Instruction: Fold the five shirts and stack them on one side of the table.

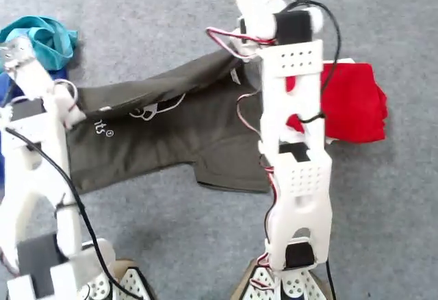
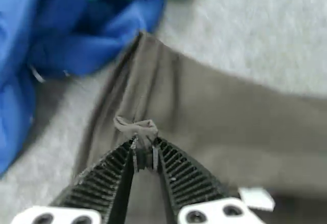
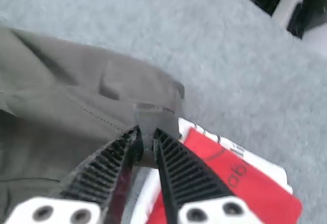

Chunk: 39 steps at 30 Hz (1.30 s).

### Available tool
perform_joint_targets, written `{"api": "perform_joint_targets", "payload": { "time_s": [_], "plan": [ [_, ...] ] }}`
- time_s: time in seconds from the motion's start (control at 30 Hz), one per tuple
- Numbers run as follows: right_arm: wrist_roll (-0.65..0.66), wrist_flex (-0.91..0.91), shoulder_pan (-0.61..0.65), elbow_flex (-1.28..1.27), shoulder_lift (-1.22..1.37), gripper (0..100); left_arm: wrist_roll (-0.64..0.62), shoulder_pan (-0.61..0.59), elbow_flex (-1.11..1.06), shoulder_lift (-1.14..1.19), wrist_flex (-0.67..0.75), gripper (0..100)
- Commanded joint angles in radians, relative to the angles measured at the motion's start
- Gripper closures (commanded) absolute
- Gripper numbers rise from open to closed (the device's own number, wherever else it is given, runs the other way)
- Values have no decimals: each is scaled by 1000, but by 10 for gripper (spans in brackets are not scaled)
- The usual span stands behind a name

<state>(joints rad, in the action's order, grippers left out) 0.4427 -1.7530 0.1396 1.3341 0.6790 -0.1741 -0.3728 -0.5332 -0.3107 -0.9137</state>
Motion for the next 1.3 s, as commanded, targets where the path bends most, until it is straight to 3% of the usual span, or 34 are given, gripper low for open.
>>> {"api": "perform_joint_targets", "payload": {
  "time_s": [0.0,0.17,0.3,0.43,0.7,0.97,1.27],
  "plan": [
    [5,-15,-41,27,-31,985,61,68,-94,-167,-43,971],
    [9,-15,-26,-194,-148,985,63,76,-323,-327,52,971],
    [14,-5,15,-498,-291,985,66,-8,-418,-364,123,971],
    [20,129,3,-786,-404,985,71,-59,-463,-344,158,971],
    [21,272,-64,-1191,-611,985,144,-54,-479,-304,143,971],
    [21,497,-64,-1646,-854,985,147,-82,-449,-311,-29,971],
    [20,683,-71,-1977,-974,985,147,-97,-446,-311,-41,971]
  ]
}}
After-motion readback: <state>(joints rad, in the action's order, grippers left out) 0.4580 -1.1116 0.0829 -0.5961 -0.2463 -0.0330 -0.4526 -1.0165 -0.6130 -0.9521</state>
